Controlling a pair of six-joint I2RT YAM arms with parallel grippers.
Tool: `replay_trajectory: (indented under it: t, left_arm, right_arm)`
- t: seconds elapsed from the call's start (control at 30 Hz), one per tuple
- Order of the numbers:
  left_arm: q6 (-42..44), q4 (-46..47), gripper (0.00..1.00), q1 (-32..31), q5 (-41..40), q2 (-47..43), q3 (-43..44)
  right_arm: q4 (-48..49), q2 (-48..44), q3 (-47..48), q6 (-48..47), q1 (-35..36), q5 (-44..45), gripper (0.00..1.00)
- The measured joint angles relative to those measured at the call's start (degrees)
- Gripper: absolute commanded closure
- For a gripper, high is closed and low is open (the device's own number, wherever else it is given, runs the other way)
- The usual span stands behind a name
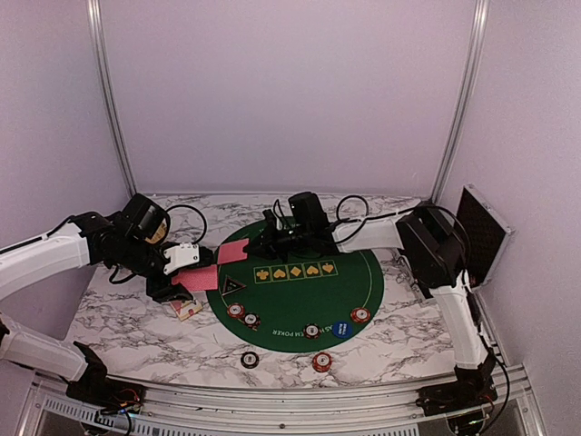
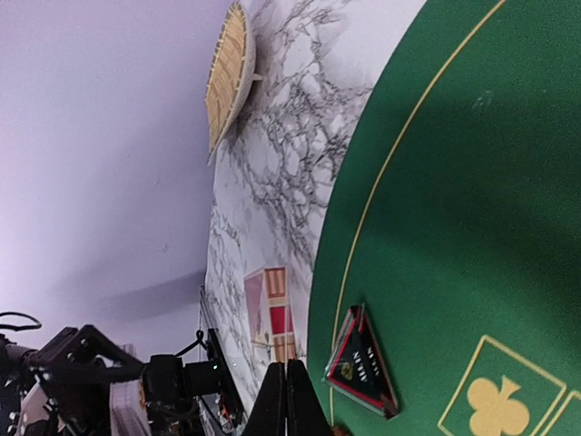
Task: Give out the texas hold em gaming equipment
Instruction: Distribute the poker card in the dealer area.
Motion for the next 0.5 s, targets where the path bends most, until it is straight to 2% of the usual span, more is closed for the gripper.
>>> replay_trajectory:
  t: [0.23,0.5]
  left_arm:
    - [-0.7,-0.1,0.81,0.0,0.2,-0.9,0.0]
    - [-1.6,-0.3,0.81,0.0,1.1,-1.1,0.0]
  right_arm:
    - [-4.7,9.2,8.5,-1.2,0.0,2.8,1.0]
    - [-8.3,12.4,12.9,-2.4,0.0,5.0,0.99]
